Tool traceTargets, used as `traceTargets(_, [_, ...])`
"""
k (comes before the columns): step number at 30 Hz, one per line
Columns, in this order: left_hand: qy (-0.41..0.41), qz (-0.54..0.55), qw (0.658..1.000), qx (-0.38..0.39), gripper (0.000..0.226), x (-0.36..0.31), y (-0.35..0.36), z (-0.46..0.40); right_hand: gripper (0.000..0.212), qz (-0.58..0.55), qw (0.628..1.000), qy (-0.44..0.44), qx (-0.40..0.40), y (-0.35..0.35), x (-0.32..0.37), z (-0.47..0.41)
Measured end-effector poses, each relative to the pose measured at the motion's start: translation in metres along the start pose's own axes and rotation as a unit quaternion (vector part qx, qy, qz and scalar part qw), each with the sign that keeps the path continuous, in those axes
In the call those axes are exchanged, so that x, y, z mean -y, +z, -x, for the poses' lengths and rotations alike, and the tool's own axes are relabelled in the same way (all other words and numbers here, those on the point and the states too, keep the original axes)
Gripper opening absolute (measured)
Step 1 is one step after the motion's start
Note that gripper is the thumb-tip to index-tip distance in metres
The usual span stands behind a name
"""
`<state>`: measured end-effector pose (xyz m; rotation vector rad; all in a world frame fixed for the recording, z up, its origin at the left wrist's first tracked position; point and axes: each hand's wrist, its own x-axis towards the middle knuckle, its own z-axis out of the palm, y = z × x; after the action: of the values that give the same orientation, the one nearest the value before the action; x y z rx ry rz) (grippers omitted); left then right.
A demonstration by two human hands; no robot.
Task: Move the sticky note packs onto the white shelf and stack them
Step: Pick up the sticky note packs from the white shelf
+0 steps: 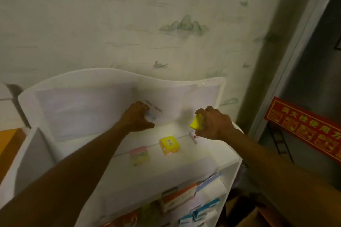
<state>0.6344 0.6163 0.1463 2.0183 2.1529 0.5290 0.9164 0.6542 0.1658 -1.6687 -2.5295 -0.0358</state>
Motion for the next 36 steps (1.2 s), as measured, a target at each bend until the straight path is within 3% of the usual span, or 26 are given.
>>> traceTargets(16, [-0.129, -0.004, 0.989, -0.078, 0.074, -0.024, 0.053, 0.003, 0.067, -0.06, 0.989, -0.126, 0.046, 0.09, -0.012, -0.119])
traceTargets(25, [-0.228, 0.002, 0.97, -0.083, 0.071, -0.002, 0.093, 0.039, 0.065, -0.128, 0.985, -0.076, 0.089, 0.169, 0.025, -0.139])
traceTargets(36, [-0.277, -0.002, 0.958, -0.069, 0.071, 0.016, 0.118, 0.084, 0.065, -0.107, 0.989, -0.062, 0.078, 0.215, 0.043, -0.136])
